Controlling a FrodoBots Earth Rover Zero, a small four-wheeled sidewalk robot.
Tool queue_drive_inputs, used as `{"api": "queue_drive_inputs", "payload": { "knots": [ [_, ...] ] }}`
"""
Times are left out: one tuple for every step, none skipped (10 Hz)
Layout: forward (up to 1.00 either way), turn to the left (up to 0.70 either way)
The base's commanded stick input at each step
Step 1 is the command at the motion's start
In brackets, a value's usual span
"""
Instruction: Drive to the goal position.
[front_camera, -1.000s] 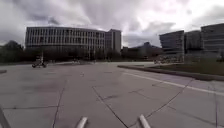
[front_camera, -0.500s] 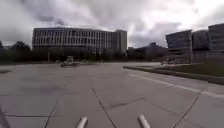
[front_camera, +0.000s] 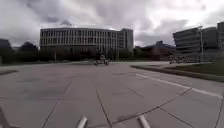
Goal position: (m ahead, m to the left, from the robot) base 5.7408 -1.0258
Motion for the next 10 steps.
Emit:
{"api": "queue_drive_inputs", "payload": {
  "knots": [
    [0.7,0.01],
    [0.7,0.01],
    [0.7,0.01],
    [0.7,0.01],
    [0.7,0.01],
    [0.7,0.01],
    [0.7,0.01],
    [0.7,0.01],
    [0.7,0.01],
    [0.7,0.01]
  ]
}}
